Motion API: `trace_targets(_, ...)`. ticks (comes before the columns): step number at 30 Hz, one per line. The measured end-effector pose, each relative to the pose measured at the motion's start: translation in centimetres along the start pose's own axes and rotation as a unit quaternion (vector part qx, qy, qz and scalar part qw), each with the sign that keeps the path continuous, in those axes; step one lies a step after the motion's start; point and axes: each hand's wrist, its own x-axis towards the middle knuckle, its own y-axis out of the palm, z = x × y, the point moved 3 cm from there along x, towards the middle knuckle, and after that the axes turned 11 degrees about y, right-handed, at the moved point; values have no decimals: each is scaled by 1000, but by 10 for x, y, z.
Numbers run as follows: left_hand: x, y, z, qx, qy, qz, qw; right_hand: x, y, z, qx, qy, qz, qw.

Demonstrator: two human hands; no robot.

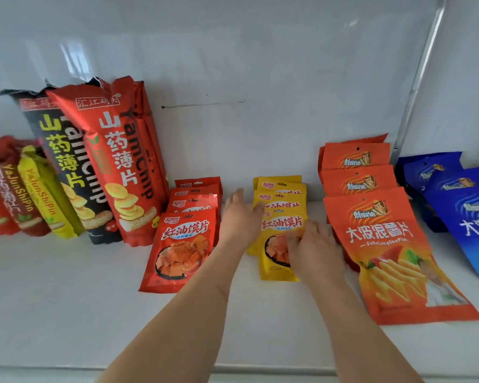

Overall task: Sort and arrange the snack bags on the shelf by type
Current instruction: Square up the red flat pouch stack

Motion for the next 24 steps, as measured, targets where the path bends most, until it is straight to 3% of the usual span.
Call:
trace_targets(2, -7, -34, 5, 25, 45, -69, 996, -7, -7, 15, 25, -26, -28, 999)
trace_targets(4, -12, -65, 23, 68, 39, -116, 990, -18, -9, 38, 74, -59, -22, 995)
trace_targets(8, -23, -100, 67, 172, -25, -74, 982, -47, 9, 86, 168, -110, 90, 976)
trace_targets(12, -39, -107, 99, 174, -68, -49, 981, -61, 50, 125, 221, -69, 192, 954)
trace_targets(18, -41, -103, 118, 58, -100, -48, 992, -57, 80, 140, 180, -53, 148, 971)
trace_targets(24, -22, -100, 123, 49, -108, 7, 993, -48, 77, 135, 178, -43, 111, 977)
